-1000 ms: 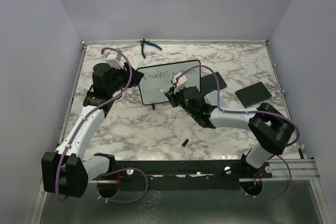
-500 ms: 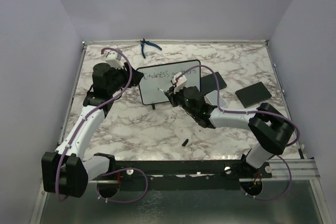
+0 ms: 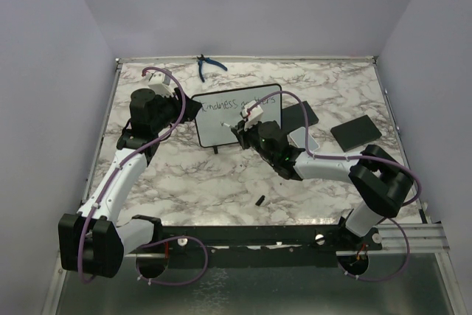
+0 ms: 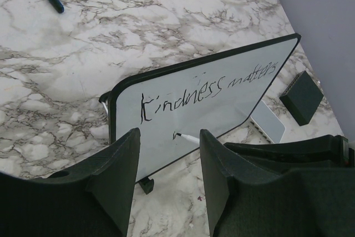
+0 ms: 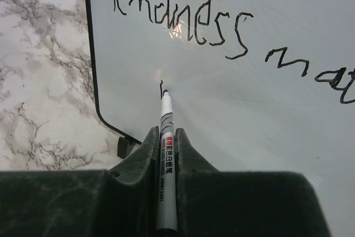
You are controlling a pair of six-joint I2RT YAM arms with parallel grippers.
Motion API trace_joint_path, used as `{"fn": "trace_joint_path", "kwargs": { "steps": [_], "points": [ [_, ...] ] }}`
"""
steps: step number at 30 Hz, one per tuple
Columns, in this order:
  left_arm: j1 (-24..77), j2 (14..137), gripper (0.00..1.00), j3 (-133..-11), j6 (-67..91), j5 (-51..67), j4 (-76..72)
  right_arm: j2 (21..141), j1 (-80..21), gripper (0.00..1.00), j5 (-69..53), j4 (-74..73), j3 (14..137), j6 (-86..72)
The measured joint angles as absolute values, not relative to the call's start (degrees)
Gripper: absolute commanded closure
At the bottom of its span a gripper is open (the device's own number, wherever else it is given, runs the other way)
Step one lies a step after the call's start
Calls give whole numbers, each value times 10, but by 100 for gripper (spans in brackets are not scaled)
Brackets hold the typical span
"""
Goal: Write a sentence on the whiteboard
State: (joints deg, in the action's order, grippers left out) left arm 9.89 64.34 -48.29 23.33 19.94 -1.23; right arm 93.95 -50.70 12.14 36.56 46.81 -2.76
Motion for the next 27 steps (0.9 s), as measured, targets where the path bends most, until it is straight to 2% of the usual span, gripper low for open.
{"fn": "trace_joint_path", "kwargs": {
  "steps": [27],
  "points": [
    [99, 643, 51, -483, 233, 200, -12, 923, -507, 100, 145, 379, 429, -40]
  ]
}}
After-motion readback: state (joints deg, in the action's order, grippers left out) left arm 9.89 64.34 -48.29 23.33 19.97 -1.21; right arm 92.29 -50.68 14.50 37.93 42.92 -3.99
